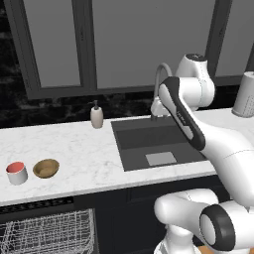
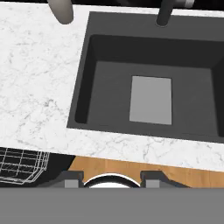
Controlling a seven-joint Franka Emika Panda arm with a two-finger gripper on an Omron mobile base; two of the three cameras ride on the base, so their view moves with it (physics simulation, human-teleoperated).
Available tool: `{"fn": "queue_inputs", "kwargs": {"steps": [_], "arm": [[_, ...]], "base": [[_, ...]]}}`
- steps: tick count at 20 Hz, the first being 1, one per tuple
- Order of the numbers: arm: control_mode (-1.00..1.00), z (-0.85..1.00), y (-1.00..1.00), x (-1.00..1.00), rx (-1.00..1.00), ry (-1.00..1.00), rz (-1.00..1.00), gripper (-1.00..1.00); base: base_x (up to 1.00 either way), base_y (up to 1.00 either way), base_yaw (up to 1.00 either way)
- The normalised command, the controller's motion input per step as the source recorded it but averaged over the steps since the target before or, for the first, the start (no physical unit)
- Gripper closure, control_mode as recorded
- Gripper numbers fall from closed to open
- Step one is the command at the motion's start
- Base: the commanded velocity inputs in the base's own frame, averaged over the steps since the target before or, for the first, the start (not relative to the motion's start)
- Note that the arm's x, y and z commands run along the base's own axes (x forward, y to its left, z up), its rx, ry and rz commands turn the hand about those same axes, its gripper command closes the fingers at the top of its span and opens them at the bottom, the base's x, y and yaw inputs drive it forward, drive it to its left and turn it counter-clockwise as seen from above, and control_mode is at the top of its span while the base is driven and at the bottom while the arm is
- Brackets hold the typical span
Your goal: Pick up the cup and bowl from the counter, place them in the dishwasher, and close the dishwasher door.
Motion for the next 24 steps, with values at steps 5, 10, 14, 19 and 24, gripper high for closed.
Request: {"fn": "queue_inputs", "kwargs": {"steps": [5, 10, 14, 19, 24], "arm": [[-1.0, 0.0, 0.0, -0.02, 0.0, -0.04, 0.0, -1.0], [-1.0, 0.0, 0.01, 0.0, 0.0, -0.08, 0.13, -1.0], [-1.0, -0.04, 0.0, 0.01, 0.0, 0.0, 0.39, -1.0], [-1.0, 0.0, 0.0, 0.0, 0.0, 0.0, 0.31, -1.0], [-1.0, 0.0, 0.0, 0.04, 0.0, 0.0, 0.19, -1.0]], "base": [[0.0, 0.0, 0.0], [0.0, 0.0, 0.0], [0.0, 0.0, 0.0], [0.0, 0.0, 0.0], [0.0, 0.0, 0.0]]}}
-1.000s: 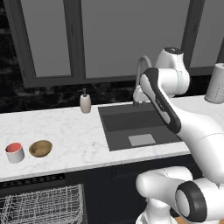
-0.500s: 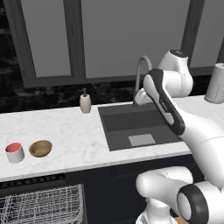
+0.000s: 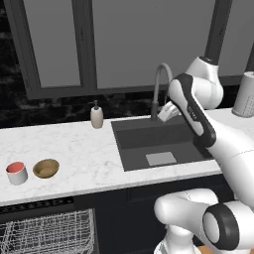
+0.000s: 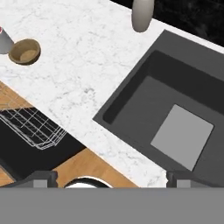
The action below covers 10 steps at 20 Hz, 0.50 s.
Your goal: Pick up the cup and bowl from the counter, place them in the dishwasher, and close the dishwasher door.
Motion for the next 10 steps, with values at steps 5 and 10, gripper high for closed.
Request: {"fn": "queue_inputs", "kwargs": {"steps": [5, 10], "arm": [[-1.0, 0.0, -0.01, 0.05, 0.0, 0.0, 0.18, -1.0], [-1.0, 0.0, 0.0, 0.05, 0.0, 0.0, 0.22, -1.0]], "base": [[0.0, 0.0, 0.0], [0.0, 0.0, 0.0]]}}
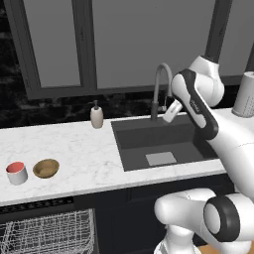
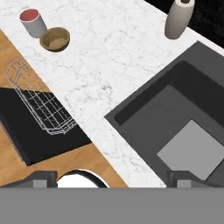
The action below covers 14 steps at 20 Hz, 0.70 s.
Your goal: Pick up the cup and bowl from the counter, place them in the dishwasher, and close the dishwasher door.
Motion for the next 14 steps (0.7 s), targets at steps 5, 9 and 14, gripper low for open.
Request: {"fn": "queue_inputs", "kwargs": {"steps": [5, 9, 14], "arm": [[1.0, -0.01, 0.0, 0.09, 0.0, 0.0, 0.21, -1.0], [1.0, 0.0, 0.0, 0.0, 0.0, 0.0, 0.0, -1.0], [1.0, 0.0, 0.0, 0.0, 0.0, 0.0, 0.0, -1.0]], "base": [[0.01, 0.0, 0.06], [0.13, 0.0, 0.35], [0.15, 0.0, 0.46]]}}
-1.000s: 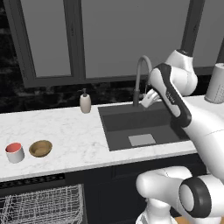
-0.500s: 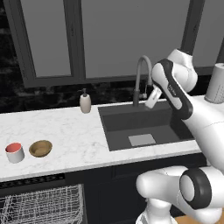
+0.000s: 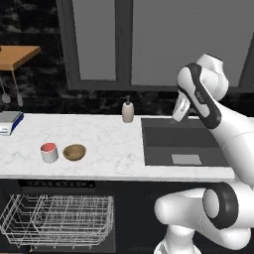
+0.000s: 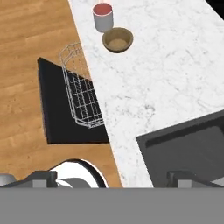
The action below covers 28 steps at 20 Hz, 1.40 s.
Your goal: Pick up the cup and bowl from the counter, place them in the dishwasher, and close the dishwasher door.
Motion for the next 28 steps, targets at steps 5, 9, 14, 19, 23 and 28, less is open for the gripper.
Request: {"fn": "queue_inputs", "kwargs": {"steps": [5, 9, 14, 19, 23, 28], "arm": [[1.0, 0.0, 0.0, 0.0, 0.0, 0.0, 0.0, -1.0], [1.0, 0.0, 0.0, 0.0, 0.0, 0.0, 0.0, -1.0], [1.0, 0.0, 0.0, 0.0, 0.0, 0.0, 0.0, -1.0], [1.0, 0.0, 0.0, 0.0, 0.0, 0.0, 0.0, -1.0], [1.0, 0.0, 0.0, 0.0, 0.0, 0.0, 0.0, -1.0], [1.0, 0.0, 0.0, 0.0, 0.0, 0.0, 0.0, -1.0]], "base": [[0.0, -0.09, 0.47], [0.02, -0.04, 0.42], [0.14, 0.0, 0.33], [0.22, 0.0, 0.18], [0.28, 0.0, 0.12], [0.31, 0.0, 0.14]]}}
